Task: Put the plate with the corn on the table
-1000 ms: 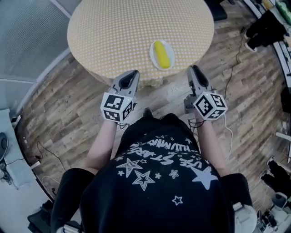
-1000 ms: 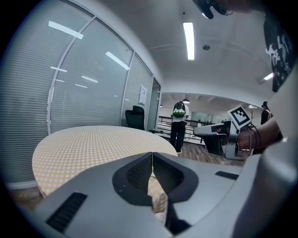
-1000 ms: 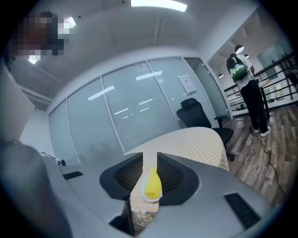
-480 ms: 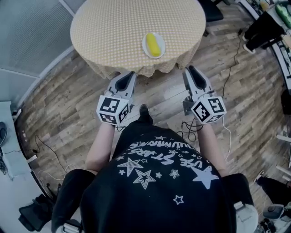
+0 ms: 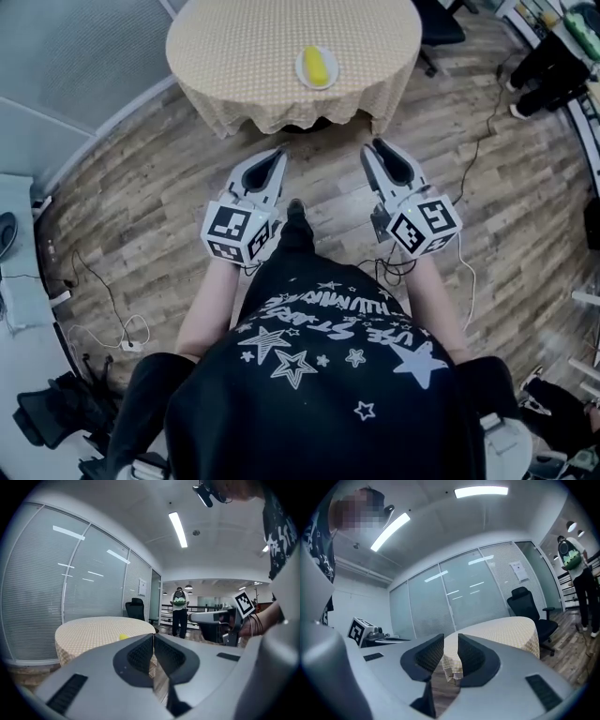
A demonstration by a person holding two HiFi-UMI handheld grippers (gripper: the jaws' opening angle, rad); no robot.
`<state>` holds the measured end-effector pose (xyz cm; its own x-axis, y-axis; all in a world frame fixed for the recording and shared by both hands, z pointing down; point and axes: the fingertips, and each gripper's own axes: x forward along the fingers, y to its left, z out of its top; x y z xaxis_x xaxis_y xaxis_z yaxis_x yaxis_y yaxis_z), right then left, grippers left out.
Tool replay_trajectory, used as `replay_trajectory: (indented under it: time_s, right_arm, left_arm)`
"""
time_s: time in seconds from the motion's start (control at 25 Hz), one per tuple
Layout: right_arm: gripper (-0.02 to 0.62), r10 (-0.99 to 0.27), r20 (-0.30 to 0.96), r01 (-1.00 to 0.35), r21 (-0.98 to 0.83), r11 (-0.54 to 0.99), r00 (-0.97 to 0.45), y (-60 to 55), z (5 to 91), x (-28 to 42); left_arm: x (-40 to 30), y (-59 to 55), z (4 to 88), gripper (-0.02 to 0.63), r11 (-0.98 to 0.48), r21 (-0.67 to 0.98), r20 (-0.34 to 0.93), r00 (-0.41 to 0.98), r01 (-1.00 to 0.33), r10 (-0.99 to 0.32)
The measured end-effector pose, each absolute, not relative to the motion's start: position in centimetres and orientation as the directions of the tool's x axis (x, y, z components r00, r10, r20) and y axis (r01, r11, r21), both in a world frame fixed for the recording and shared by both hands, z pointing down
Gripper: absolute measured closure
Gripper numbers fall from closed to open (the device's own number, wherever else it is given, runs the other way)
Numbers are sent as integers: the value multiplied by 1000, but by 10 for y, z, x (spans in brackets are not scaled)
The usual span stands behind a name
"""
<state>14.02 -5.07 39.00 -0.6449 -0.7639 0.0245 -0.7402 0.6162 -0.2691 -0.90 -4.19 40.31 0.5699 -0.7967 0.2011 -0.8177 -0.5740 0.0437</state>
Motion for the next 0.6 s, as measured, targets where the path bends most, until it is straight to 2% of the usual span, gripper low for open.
replay_trajectory:
  time_s: [0.4, 0.6]
  right_arm:
    - [495, -751, 26, -732, -246, 635, -660, -2, 385, 143]
    - [495, -752, 68, -748, -197, 633, -655, 10, 394, 141]
  left_arm:
    - [15, 15, 381, 595, -576, 17, 180, 569, -817, -802]
    - [18, 27, 385, 595, -587, 15, 188, 579, -810, -794]
